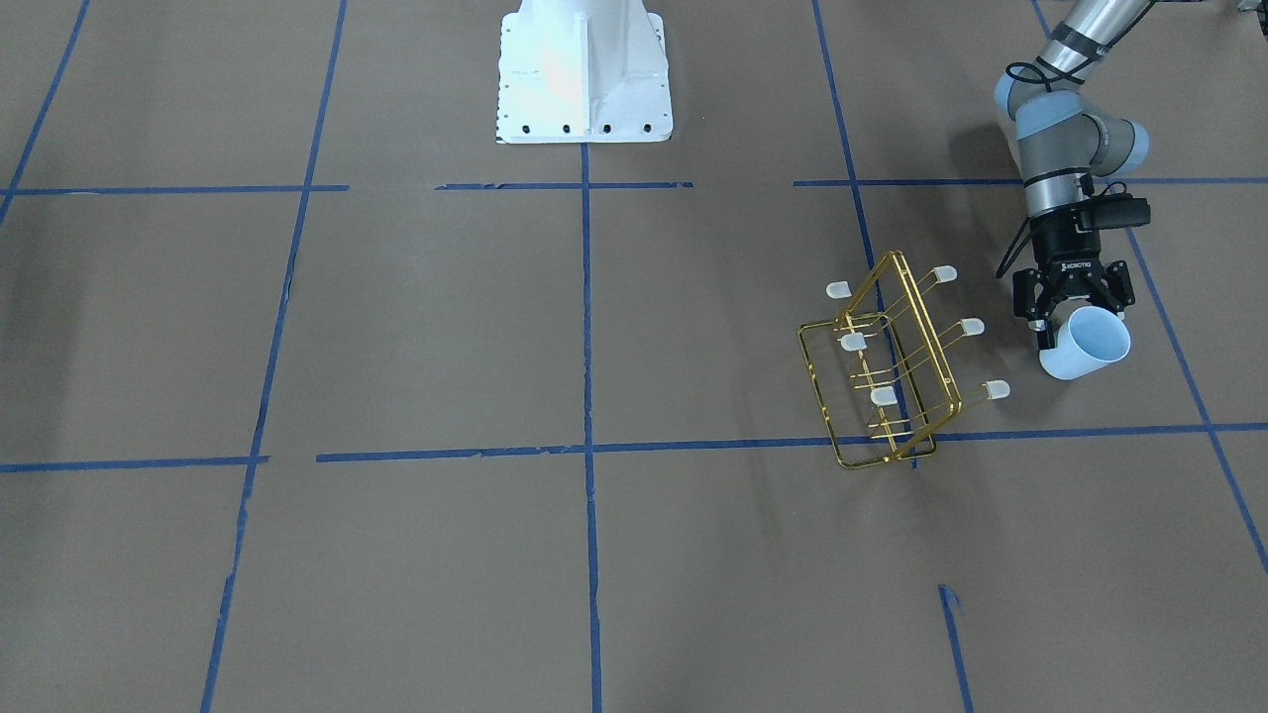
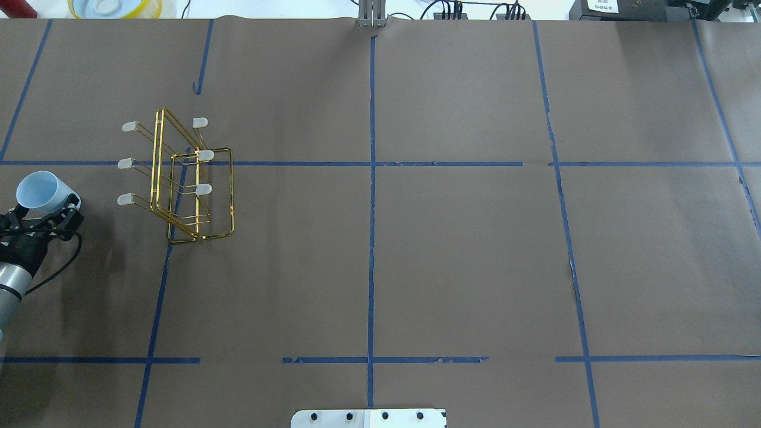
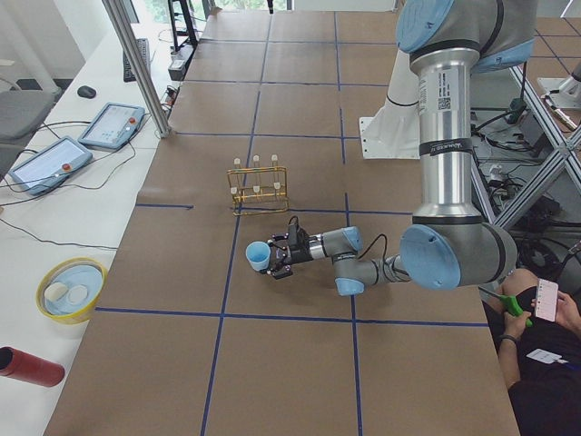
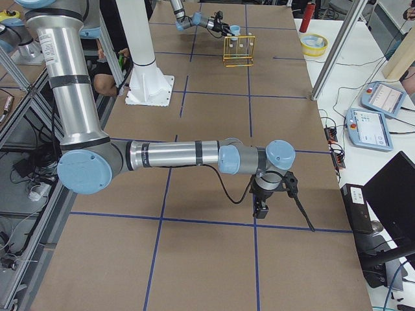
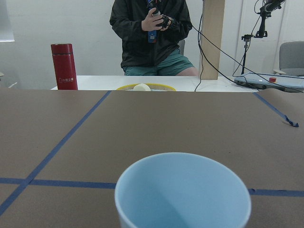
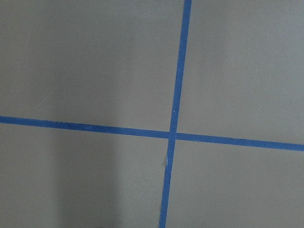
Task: Hang cup on cup holder
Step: 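Lift the light blue cup with the left gripper and tilt it sideways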
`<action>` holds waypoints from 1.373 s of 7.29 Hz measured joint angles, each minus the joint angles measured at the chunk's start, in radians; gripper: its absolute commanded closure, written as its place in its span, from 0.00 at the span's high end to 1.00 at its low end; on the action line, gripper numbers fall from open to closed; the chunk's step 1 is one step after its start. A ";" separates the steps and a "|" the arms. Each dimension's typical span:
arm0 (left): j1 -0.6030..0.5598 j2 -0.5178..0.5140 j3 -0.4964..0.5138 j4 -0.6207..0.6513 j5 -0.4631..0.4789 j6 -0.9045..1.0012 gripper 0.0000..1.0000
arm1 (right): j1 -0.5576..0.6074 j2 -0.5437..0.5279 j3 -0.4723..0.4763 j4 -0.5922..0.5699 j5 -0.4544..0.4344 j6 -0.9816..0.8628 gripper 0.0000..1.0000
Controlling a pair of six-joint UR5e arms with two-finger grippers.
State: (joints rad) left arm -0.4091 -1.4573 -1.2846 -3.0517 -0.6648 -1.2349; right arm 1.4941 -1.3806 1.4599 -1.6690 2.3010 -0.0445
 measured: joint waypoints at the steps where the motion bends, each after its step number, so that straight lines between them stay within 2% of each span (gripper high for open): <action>1: -0.006 -0.010 0.007 0.001 -0.003 0.000 0.97 | 0.000 0.000 0.000 0.000 0.000 0.000 1.00; 3: -0.015 -0.026 0.021 0.010 -0.004 0.003 0.77 | 0.000 0.000 0.000 0.000 0.000 0.000 1.00; 4: -0.019 -0.029 0.025 0.024 -0.003 0.005 0.53 | -0.001 0.000 0.000 0.000 0.000 0.000 1.00; 5: -0.021 -0.031 0.027 0.033 -0.002 0.006 0.39 | -0.001 0.000 0.000 0.000 0.000 0.000 1.00; 6: -0.022 -0.032 0.028 0.036 -0.001 0.006 0.33 | 0.000 0.000 0.000 0.000 0.000 0.000 1.00; 8: -0.033 -0.032 -0.008 0.034 0.001 0.027 0.34 | 0.000 0.000 0.000 0.000 0.000 0.000 1.00; 10: -0.052 -0.008 -0.151 0.039 -0.001 0.255 0.31 | 0.000 0.000 0.000 0.000 0.000 0.001 1.00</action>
State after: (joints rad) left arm -0.4613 -1.4652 -1.4353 -3.0122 -0.6662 -0.9803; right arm 1.4941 -1.3806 1.4603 -1.6690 2.3010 -0.0438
